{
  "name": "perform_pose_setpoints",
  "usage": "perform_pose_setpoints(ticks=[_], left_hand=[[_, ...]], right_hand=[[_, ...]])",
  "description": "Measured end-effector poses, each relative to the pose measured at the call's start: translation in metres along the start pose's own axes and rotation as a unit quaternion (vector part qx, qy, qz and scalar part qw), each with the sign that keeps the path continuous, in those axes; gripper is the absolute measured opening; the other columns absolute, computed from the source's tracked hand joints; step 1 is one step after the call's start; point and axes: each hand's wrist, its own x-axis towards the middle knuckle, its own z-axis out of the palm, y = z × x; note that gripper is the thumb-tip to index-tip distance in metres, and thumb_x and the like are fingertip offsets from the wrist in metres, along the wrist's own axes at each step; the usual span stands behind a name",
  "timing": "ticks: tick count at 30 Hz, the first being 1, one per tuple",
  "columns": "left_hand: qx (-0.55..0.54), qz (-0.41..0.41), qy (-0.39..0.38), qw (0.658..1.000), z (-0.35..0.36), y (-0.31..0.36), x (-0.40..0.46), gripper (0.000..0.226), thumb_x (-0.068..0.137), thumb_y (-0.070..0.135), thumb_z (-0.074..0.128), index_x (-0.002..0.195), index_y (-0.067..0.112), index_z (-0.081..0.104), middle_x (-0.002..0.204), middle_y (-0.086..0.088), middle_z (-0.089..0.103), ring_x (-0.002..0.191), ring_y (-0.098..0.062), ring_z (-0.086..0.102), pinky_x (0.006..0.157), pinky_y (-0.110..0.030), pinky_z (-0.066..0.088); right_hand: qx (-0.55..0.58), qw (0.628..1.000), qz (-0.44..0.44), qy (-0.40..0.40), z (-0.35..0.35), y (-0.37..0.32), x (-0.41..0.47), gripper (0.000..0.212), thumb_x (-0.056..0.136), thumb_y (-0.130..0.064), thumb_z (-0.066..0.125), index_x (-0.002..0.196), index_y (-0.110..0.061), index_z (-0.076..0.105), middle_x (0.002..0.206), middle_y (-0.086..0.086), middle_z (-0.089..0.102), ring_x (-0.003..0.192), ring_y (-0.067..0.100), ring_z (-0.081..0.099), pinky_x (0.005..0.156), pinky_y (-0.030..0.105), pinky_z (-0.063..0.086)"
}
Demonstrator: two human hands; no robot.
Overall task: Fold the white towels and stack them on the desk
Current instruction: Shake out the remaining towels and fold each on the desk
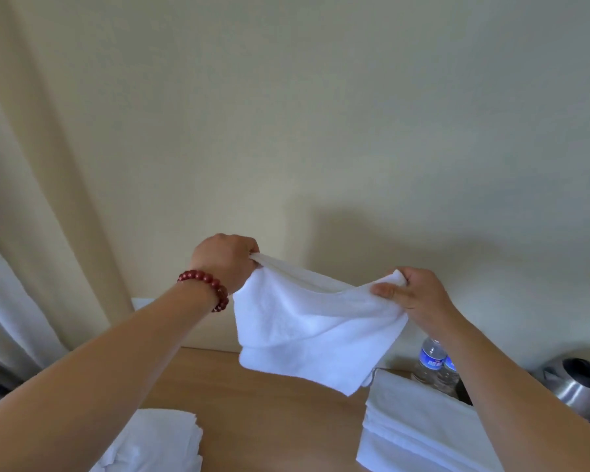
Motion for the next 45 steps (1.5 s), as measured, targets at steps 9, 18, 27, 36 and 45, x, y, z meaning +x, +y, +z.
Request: perform_pose_setpoints(ticks=[9,18,27,36,45], left_hand=[[0.133,0.058,-0.075,0.987,-0.013,0.0,0.017,0.019,0.093,0.05,0.056,0.1,0.039,0.069,0.072,0.021,0.051,0.082,-0.008,0.049,0.089,-0.031,0.03],[0.083,-0.011,-0.14,0.987,0.0,0.008,0.011,0.023,0.087,0.042,0.071,0.108,0.034,0.072,0.097,0.012,0.067,0.096,-0.012,0.049,0.097,-0.038,0.039],[0.086,-0.011,-0.039,0.995,0.007,0.004,0.01,0.023,0.088,0.052,0.065,0.101,0.037,0.076,0.11,0.006,0.04,0.11,-0.02,0.031,0.092,-0.032,0.044],[0.02,-0.025,-0.148,0.988,0.023,-0.025,0.013,0.048,0.091,0.066,0.051,0.092,0.021,0.067,0.093,0.004,0.064,0.089,-0.018,0.059,0.072,-0.031,0.044],[0.046,0.04,-0.101,0.993,0.014,-0.013,0.0,0.039,0.101,0.054,0.039,0.094,0.017,0.051,0.077,0.0,0.059,0.075,-0.021,0.058,0.061,-0.032,0.044]], right_hand=[[-0.147,0.989,-0.02,-0.028,-0.011,0.012,0.016,0.019,0.097,-0.021,0.063,0.092,-0.031,0.078,0.09,0.0,0.076,0.086,0.015,0.069,0.078,0.031,0.051],[-0.238,0.967,-0.07,0.066,-0.002,0.003,0.03,0.019,0.098,-0.018,0.06,0.107,-0.02,0.077,0.086,-0.011,0.066,0.085,0.013,0.059,0.07,0.022,0.037],[-0.267,0.959,-0.079,0.044,-0.007,-0.01,0.034,0.014,0.095,-0.016,0.061,0.098,-0.023,0.074,0.087,-0.008,0.069,0.085,0.017,0.062,0.071,0.026,0.042],[-0.245,0.964,-0.097,-0.04,-0.011,-0.002,0.027,0.041,0.096,-0.006,0.056,0.084,-0.046,0.059,0.08,-0.018,0.064,0.069,-0.002,0.055,0.06,0.013,0.037],[-0.358,0.929,-0.054,-0.082,-0.013,0.011,0.024,0.033,0.099,-0.01,0.048,0.104,-0.031,0.073,0.096,-0.005,0.07,0.065,0.001,0.055,0.059,0.015,0.039]])
